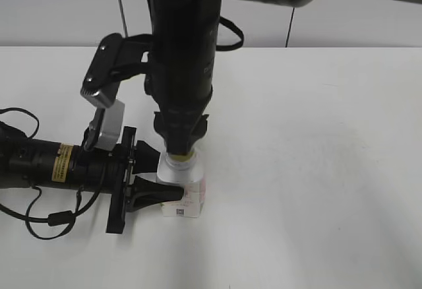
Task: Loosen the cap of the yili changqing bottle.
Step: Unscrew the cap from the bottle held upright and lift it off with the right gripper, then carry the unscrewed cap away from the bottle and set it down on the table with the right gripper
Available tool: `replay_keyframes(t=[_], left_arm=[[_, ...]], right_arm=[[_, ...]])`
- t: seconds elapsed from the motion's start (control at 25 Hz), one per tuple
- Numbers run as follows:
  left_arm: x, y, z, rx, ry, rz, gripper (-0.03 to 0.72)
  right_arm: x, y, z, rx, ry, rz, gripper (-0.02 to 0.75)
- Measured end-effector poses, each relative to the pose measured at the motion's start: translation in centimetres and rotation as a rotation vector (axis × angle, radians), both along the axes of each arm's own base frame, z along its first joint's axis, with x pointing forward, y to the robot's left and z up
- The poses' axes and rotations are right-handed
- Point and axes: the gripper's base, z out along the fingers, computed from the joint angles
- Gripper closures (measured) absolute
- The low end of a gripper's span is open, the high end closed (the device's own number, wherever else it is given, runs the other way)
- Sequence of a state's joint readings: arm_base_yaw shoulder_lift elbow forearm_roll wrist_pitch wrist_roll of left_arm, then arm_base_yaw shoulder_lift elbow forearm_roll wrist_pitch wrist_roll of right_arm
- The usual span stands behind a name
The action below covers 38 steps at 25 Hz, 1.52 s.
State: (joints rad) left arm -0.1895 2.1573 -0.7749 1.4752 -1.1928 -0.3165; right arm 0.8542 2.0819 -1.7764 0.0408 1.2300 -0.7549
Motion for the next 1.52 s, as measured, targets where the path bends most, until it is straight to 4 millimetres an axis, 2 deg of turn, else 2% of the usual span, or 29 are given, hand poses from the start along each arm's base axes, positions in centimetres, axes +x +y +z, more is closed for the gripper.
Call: replay_keyframes(t=[0.36,0.52,0.68,0.84,1.08,1.28,1.4,1.52], left_arm=[[-0.1,0.0,-0.1,0.007,-0.001,-0.015,0.368],[-0.1,0.0,-0.1,0.006,-0.001,-0.016,0.368],[-0.1,0.0,-0.1,0.007,-0.001,-0.016,0.368],[-0.1,0.0,-0.1,0.007,-0.001,-0.017,0.369],[-0.2,0.0,-0.1,0.006,-0.001,-0.018,0.369],[-0.2,0.0,-0.1,0.006,-0.001,-0.018,0.369],[-0.2,0.0,-0.1,0.006,-0.001,-0.018,0.369],[-0.1,0.0,-0.1,0.005,-0.001,-0.013,0.369]], right_arm=[[0.1,0.0,2.6,0.065,-0.050,-0.005,0.352],[0.3,-0.6,3.7,0.097,-0.036,-0.258,0.352],[1.7,-2.1,4.2,0.131,-0.004,-0.557,0.352],[3.9,-4.6,4.7,0.170,0.035,-0.861,0.352],[6.0,-9.2,5.6,0.212,0.083,-1.052,0.352],[6.3,-14.7,4.9,0.179,0.137,-1.202,0.352],[5.7,-17.8,4.1,0.136,0.161,-1.283,0.352],[4.8,-19.9,2.8,0.104,0.183,-1.348,0.352]])
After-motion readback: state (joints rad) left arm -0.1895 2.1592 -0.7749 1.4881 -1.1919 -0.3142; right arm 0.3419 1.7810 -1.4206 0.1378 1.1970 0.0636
